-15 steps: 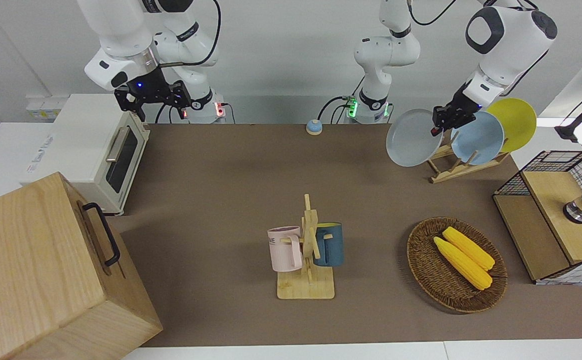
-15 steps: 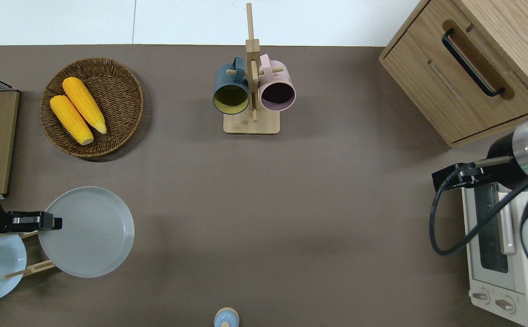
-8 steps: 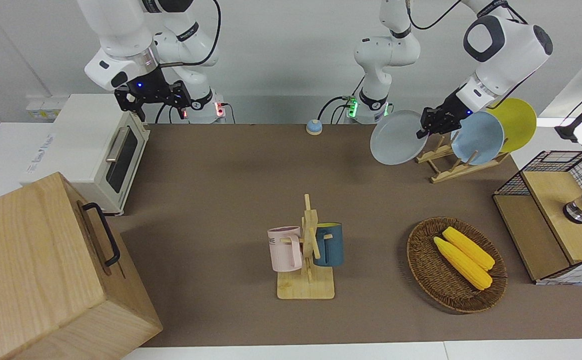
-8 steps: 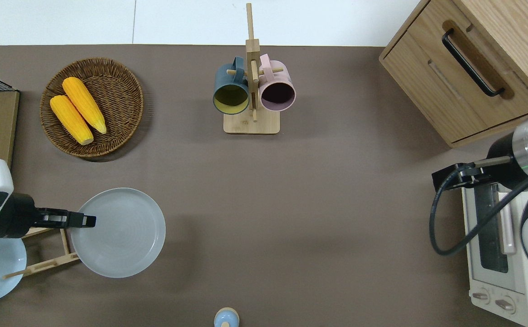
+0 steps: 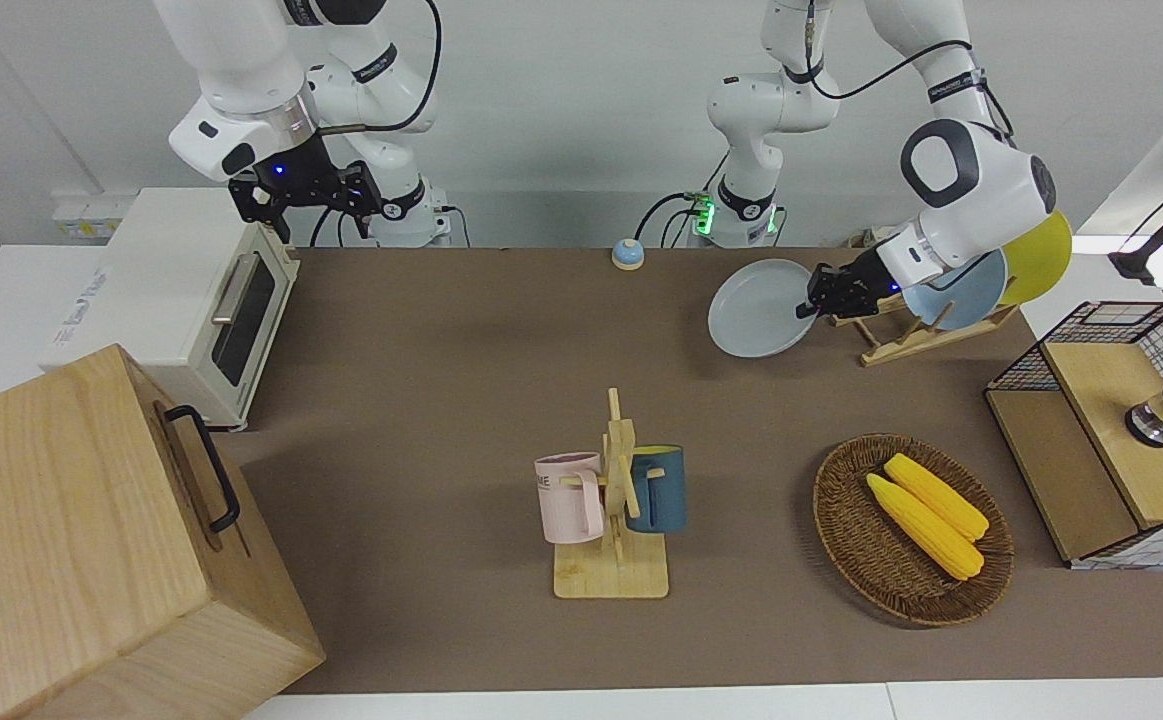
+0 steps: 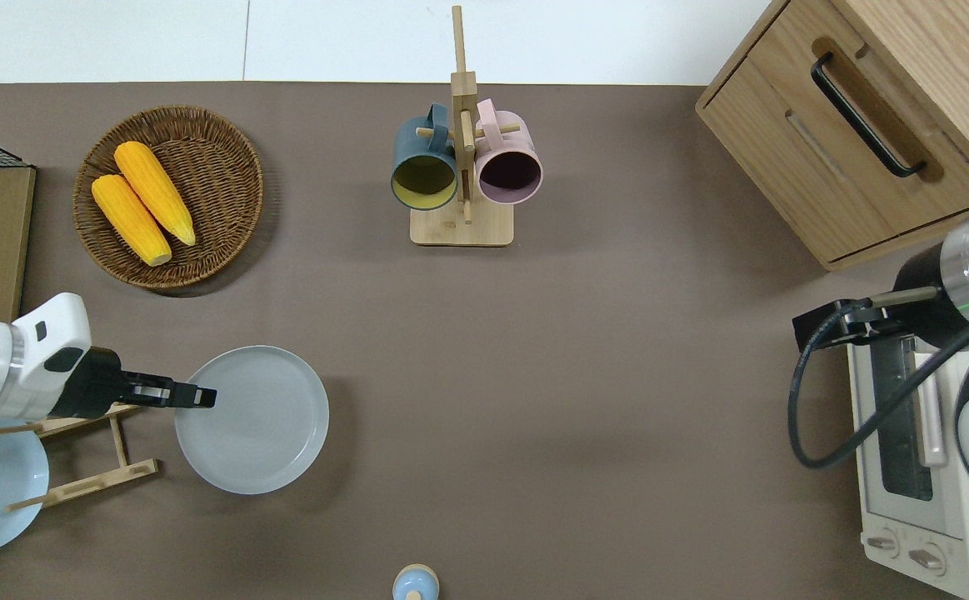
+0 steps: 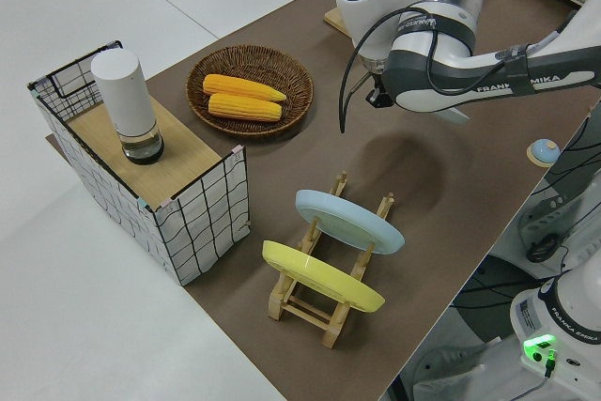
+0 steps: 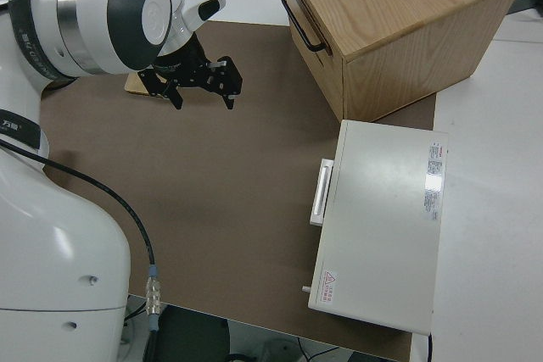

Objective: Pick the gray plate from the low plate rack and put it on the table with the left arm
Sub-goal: 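Carry the gray plate away from the rack and lower it onto the table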

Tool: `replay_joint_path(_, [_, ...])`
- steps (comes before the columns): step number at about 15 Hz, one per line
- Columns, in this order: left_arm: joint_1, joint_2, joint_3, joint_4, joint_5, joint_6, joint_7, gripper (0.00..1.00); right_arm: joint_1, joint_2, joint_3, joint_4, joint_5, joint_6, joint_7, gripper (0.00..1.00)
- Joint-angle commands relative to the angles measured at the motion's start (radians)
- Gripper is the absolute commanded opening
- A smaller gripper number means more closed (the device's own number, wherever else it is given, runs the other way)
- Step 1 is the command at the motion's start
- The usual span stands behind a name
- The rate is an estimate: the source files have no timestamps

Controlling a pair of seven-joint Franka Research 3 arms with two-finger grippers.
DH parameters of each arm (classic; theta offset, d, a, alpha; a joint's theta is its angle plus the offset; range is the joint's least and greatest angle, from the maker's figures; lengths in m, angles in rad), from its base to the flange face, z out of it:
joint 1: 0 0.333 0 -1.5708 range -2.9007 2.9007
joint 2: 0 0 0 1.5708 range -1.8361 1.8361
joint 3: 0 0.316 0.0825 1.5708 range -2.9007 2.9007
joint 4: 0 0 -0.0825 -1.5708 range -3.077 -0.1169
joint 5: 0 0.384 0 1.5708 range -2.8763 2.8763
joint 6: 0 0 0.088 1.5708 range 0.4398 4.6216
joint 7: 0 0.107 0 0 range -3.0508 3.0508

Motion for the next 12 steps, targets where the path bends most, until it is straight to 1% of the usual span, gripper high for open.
replay_joint_path(1, [-0.054, 0.036, 0.009, -0.041, -0.032, 0.094, 0.027, 0.03, -0.023, -0.002, 0.021, 0.007, -0.006, -0.011, 0.012, 0.983])
replay_joint_path(3, [-0.059, 0.056, 0.009, -0.041, -0.03, 0.103, 0.027, 0.04, -0.023, -0.002, 0.021, 0.007, -0.006, -0.011, 0.012, 0.983])
replay_joint_path(8, [-0.073, 0.082, 0.011, -0.039, -0.029, 0.123, 0.039, 0.09, -0.023, -0.002, 0.021, 0.006, -0.006, -0.011, 0.012, 0.983])
replay_joint_path(10, [-0.073, 0.085, 0.011, -0.039, -0.022, 0.123, 0.039, 0.16, -0.023, -0.002, 0.021, 0.006, -0.006, -0.011, 0.012, 0.983])
replay_joint_path(11, [-0.073, 0.085, 0.011, -0.039, -0.019, 0.123, 0.039, 0.22, -0.023, -0.002, 0.021, 0.007, -0.006, -0.011, 0.012, 0.983])
replay_joint_path(12, [-0.071, 0.085, 0.011, -0.038, -0.015, 0.123, 0.039, 0.33, -0.023, -0.004, 0.02, 0.007, -0.006, -0.012, 0.012, 0.983])
